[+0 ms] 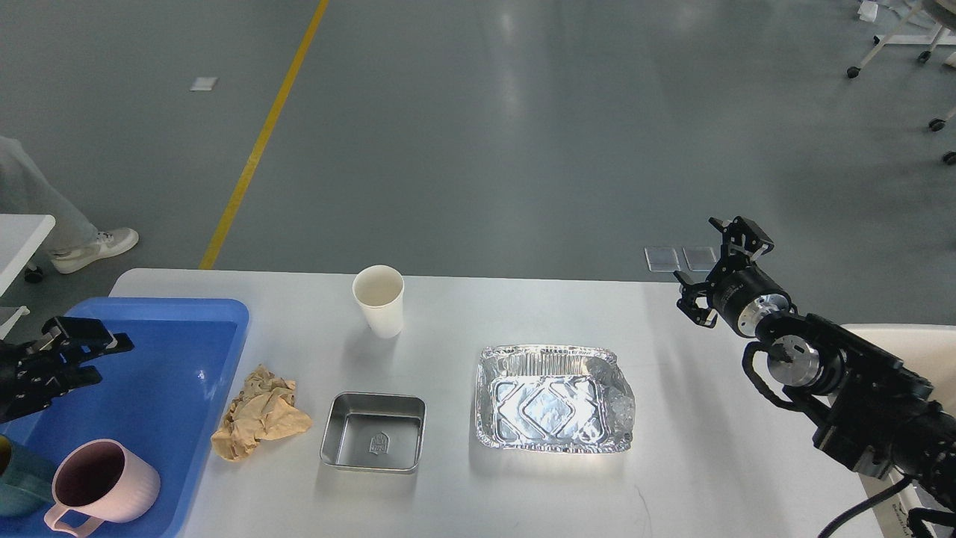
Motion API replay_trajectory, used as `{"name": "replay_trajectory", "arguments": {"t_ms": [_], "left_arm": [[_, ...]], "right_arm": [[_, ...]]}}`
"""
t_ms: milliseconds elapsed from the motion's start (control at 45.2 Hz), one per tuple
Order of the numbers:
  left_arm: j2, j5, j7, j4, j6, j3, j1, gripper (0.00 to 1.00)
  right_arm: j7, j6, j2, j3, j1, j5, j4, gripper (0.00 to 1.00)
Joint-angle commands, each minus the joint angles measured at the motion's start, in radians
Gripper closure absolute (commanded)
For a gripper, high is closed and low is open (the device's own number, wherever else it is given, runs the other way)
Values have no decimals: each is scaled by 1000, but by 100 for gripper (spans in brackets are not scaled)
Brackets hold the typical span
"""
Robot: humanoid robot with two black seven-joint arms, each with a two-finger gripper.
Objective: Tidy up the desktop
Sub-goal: 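Release the pink mug and withdraw the left gripper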
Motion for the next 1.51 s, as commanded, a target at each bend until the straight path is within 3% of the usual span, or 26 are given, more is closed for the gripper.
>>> {"name": "replay_trajectory", "arguments": {"t_ms": [0,177,332,421,598,1151,1373,1483], "left_arm": [[30,-30,11,-28,-96,-6,-41,39],[128,-32,2,-48,-235,-6,-58,39],[240,-56,-32,-108,-356,-28,-78,38],[283,-95,-52,-111,-451,-45,-119,38],[361,-144,-52,-111,-618,-46,-297,38],[428,-153,-55,-109,-618,-46,-368,36],[343,-150,-44,-71,-618,-26,-359,36],[246,-139,-42,-19,-560,-6,-354,36]], "right_arm": [[0,-2,0,0,-1,0,0,0],[0,-2,0,0,-1,0,0,0],[2,-2,2,0,-4,0,-2,0],[2,-2,2,0,-5,0,-2,0],[2,-2,5,0,-5,-11,-2,0],[2,-2,17,0,-2,-14,-3,0],[2,-2,17,0,-2,-15,-3,0],[2,-3,17,0,-4,-15,-3,0]]}}
